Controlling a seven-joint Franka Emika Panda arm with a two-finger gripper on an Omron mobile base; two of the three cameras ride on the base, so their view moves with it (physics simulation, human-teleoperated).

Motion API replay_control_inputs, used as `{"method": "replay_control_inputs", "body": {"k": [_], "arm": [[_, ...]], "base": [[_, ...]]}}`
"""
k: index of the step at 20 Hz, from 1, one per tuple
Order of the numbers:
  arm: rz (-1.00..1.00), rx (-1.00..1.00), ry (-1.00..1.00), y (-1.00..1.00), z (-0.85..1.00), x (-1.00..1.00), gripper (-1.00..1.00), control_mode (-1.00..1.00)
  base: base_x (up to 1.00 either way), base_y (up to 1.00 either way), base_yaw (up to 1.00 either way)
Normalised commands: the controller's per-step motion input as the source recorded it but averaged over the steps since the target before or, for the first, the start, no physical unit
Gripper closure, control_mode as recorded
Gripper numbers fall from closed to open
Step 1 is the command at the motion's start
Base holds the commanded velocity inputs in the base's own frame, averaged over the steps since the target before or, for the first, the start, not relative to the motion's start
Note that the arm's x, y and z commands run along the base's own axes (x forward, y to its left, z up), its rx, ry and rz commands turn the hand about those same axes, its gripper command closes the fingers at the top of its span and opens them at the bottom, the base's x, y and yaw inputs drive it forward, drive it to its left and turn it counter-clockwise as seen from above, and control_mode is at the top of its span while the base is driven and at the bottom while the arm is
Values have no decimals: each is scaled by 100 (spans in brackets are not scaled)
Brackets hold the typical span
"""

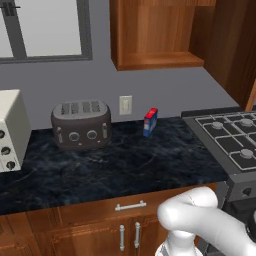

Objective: Close all open cabinet doors.

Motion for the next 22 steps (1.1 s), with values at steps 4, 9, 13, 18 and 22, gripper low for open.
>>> {"method": "replay_control_inputs", "body": {"k": [4, 9, 13, 18, 22], "arm": [[12, 0, -7, 11, 31, 20, -100, -100], [12, 0, -5, 27, 22, 19, -100, -100], [12, 0, -3, 35, 14, 24, -100, -100], [10, 0, -3, 44, 7, 23, -100, -100], [9, -2, -4, 64, 6, 15, -100, -100]], "base": [[0, 0, 0], [0, 0, 0], [0, 0, 0], [0, 0, 0], [0, 0, 0]]}}
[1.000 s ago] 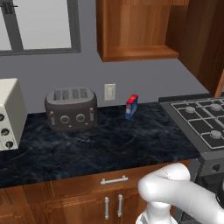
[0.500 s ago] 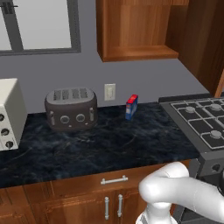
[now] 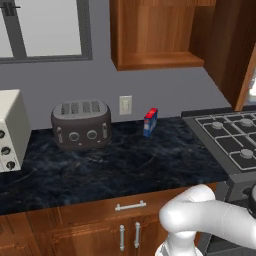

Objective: Close all open cabinet doors.

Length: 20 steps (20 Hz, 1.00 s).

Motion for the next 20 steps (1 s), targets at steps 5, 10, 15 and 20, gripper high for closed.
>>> {"method": "replay_control_inputs", "body": {"k": [5, 10, 15, 20], "arm": [[11, -7, -3, 83, 0, 1, -100, -100], [11, -11, -5, 92, 1, 2, -100, -100], [3, -13, -5, 80, 17, 27, -100, -100], [0, -8, 0, 52, 26, 61, -100, -100]], "base": [[0, 0, 0], [0, 0, 0], [0, 0, 0], [0, 0, 0]]}}
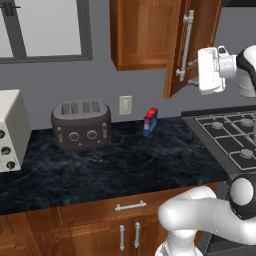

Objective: Close all open cabinet doors.

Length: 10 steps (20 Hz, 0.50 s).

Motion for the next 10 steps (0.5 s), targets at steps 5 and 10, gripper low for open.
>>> {"method": "replay_control_inputs", "body": {"k": [5, 10], "arm": [[0, -7, 0, 32, 20, 80, -100, -100], [0, -4, 0, 23, 8, 90, -100, -100]], "base": [[0, 0, 0], [0, 0, 0]]}}
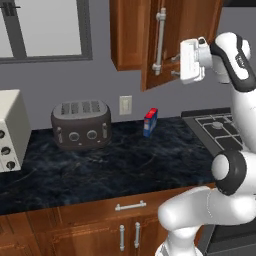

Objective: Close all open cabinet doors.

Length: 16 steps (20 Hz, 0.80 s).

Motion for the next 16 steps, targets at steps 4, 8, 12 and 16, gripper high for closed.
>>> {"method": "replay_control_inputs", "body": {"k": [4, 8, 12, 16], "arm": [[0, -3, 0, 22, 0, 87, -100, -100], [0, -6, 0, 27, -2, 68, -100, -100], [0, -5, 0, 30, -2, 63, -100, -100], [-1, -2, 0, 29, 0, 73, -100, -100]], "base": [[0, 0, 0], [0, 0, 0], [0, 0, 0], [0, 0, 0]]}}
